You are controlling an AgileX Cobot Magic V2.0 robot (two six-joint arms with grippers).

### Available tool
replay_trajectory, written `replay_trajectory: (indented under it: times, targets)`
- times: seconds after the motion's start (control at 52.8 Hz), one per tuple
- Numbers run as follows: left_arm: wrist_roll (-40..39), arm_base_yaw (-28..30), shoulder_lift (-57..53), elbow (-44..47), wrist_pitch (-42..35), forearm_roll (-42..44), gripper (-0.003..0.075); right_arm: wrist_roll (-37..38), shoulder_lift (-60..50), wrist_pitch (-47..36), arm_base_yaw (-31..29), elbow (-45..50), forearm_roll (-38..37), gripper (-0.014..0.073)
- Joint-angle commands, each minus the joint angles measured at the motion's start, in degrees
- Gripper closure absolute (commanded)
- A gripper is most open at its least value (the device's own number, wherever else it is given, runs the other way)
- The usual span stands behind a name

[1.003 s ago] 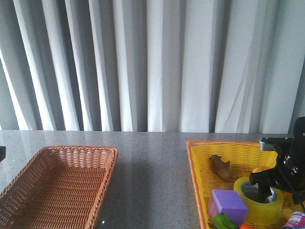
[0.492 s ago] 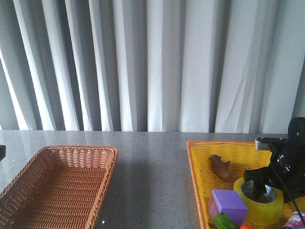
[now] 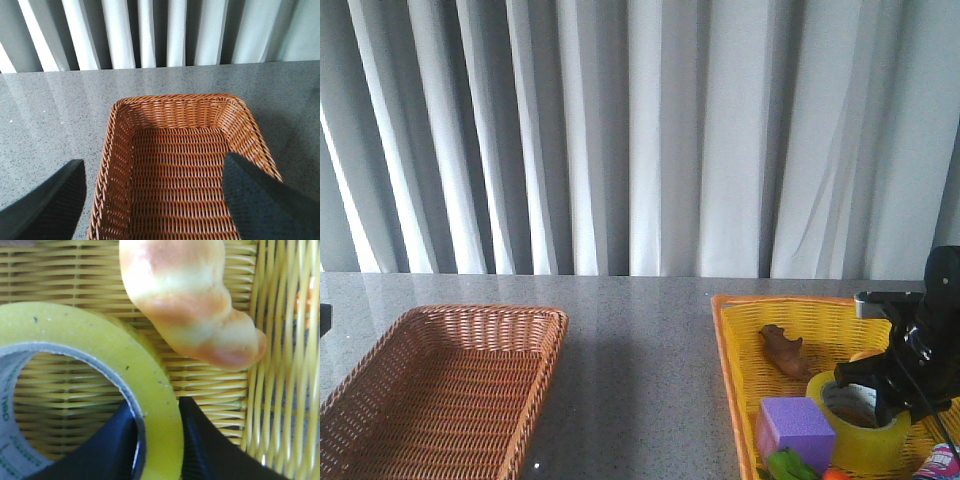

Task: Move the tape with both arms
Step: 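Lower the right gripper into the yellow basket around the yellow tape roll, then lift the tape roll with the right gripper and carry it toward the brown basket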

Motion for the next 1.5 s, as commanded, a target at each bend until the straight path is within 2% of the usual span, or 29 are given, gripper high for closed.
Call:
replay_trajectory:
  times: [0.0,0.379,0.587,0.7,0.889,1.136,1.287,1.476]
  targets:
    - [-0.5,-0.4,-0.7,-1.9,-4.8,-0.6,0.0187,-0.8,-3.6,-1.0,0.0,-1.7,0.5,0.0561]
    - [-0.5,-0.4,-0.7,-1.9,-4.8,-0.6,0.0187,-1.3,-9.0,1.6,0.0,-6.2,-2.1,0.0553]
    - [-0.5,-0.4,-0.7,-1.9,-4.7,-0.6,0.0187,-2.4,-12.8,1.6,0.4,-10.0,1.4,0.0547]
    - [-0.5,-0.4,-0.7,-1.9,-4.7,-0.6,0.0187,-5.6,-13.6,1.8,4.0,-12.1,3.2,0.0543]
    - [-0.5,-0.4,-0.7,-1.9,-4.3,-0.6,0.0187,-5.8,-12.0,1.7,15.1,-16.9,2.7,0.0534]
    - [-0.5,-0.4,-0.8,-1.9,-3.3,-0.6,0.0187,-2.2,-5.1,2.1,26.8,-22.9,-2.9,0.053]
    - [-0.5,-0.4,-0.8,-1.9,-2.8,-0.6,0.0187,-0.5,-0.6,2.7,29.4,-23.8,-4.3,0.0527]
    - [-0.5,-0.4,-0.8,-1.9,-2.4,-0.6,0.0187,-0.3,4.2,4.0,29.8,-23.8,-4.1,0.0524]
